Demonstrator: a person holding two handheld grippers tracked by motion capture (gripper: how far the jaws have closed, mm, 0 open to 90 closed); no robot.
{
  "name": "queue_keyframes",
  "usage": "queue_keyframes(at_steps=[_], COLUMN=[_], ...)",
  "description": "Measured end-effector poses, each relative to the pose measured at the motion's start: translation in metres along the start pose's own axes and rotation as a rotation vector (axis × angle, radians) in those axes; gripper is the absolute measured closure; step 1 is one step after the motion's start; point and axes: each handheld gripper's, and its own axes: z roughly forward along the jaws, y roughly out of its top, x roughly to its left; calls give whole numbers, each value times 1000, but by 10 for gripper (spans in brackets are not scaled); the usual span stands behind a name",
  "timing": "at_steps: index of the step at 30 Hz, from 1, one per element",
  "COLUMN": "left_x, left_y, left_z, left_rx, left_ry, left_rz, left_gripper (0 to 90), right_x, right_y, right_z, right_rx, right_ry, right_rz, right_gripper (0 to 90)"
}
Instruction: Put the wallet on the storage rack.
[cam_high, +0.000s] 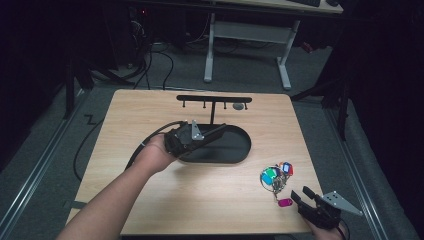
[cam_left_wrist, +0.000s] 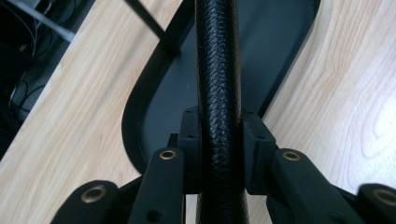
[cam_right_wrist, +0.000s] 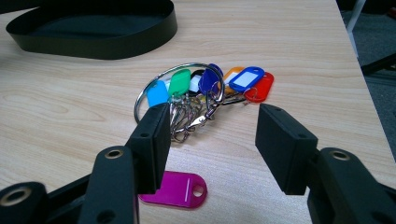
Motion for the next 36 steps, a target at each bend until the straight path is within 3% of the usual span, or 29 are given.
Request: queue_keyframes(at_steps=[5, 14, 36], left_x=[0, 10, 28], left_y=[9, 14, 11], left_z=[10, 27, 63], left_rx=[-1, -17, 1], left_ry=[2, 13, 47], left_rz=[33, 52, 44], left_gripper=[738, 737, 737], right_x=[-1, 0, -1], right_y=[0, 0, -1], right_z=[-1, 0, 0], right_rx=[-1, 0, 2], right_ry=[-1, 3, -2], right_rz=[3, -3, 5], right_gripper=[457, 458, 463])
